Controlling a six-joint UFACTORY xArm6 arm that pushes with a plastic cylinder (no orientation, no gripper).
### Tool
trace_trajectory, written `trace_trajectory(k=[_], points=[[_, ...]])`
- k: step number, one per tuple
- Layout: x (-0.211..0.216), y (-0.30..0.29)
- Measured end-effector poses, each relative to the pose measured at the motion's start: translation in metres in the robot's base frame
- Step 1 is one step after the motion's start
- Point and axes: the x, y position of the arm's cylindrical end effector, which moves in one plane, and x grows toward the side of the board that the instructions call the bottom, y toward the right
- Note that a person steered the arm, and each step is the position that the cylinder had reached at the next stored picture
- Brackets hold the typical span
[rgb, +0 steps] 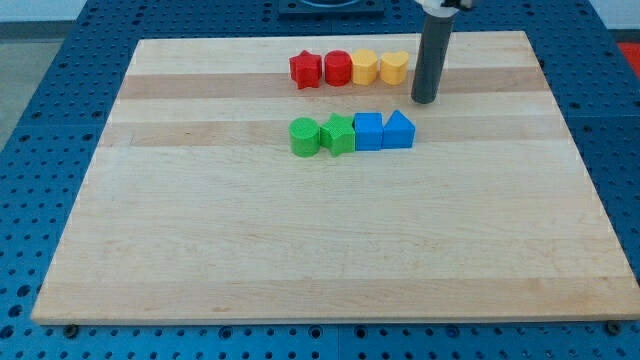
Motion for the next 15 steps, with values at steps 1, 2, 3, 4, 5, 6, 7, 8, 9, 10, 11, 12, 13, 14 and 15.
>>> trace_trajectory(k=[1, 2, 3, 4, 5, 6, 7, 8, 9, 10, 11, 12, 13, 14, 15], points=[[0.035, 0.000], [0.051, -0.012], [0.051, -0.043], [0.051, -0.070], [0.059, -0.085], [0.080, -0.084], [0.103, -0.073], [0.127, -0.050], [0.150, -0.021], [0.179, -0.013], [0.206, -0.012], [0.227, -0.006], [0.238, 0.009], [0.238, 0.029], [0.238, 0.043]])
